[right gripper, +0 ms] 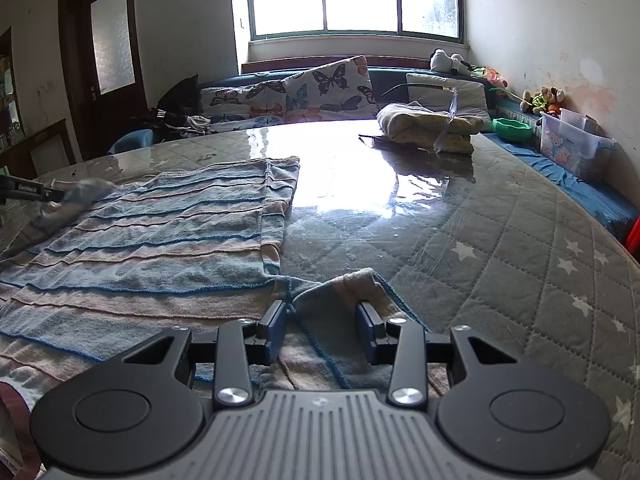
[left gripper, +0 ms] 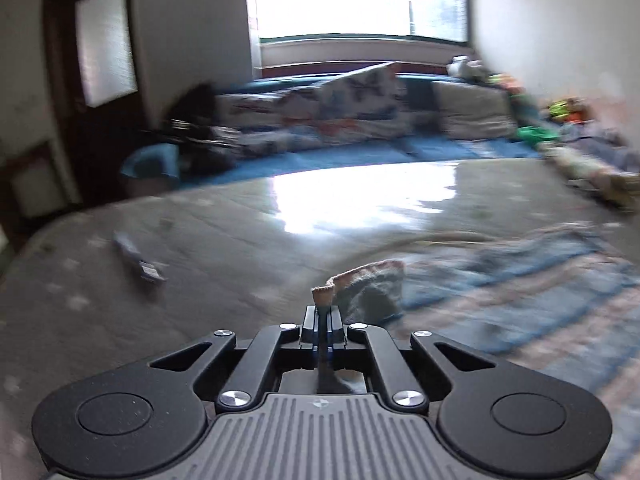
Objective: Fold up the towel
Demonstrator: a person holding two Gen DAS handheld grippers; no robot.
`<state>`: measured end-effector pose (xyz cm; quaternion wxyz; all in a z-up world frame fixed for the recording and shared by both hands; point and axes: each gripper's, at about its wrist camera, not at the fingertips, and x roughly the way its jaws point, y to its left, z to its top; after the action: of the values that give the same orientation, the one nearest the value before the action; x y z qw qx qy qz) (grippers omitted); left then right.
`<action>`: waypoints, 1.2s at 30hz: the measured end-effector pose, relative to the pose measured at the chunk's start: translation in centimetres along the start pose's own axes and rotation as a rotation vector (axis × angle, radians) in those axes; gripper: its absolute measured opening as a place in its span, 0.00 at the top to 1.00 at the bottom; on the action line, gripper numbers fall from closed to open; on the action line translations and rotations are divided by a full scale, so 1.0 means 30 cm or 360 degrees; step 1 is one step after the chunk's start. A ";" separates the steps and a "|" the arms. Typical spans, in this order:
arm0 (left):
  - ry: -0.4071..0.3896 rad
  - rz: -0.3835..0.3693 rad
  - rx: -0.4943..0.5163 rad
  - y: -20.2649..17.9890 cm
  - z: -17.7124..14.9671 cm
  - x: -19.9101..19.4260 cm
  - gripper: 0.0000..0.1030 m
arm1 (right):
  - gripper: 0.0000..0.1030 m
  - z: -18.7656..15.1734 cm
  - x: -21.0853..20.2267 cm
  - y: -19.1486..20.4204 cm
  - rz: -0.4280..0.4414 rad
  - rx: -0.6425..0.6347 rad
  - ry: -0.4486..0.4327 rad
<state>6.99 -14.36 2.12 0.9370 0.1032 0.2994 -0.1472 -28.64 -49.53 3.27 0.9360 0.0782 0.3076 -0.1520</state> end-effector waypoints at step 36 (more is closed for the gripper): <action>0.0072 -0.0188 0.0142 -0.123 -0.317 -0.471 0.51 | 0.55 -0.014 -0.120 0.157 0.0228 -0.0215 -0.0033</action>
<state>-10.29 -12.13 2.49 0.9142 0.1303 0.3193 -0.2131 -30.06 -44.13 5.35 0.9508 0.0352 0.3010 -0.0644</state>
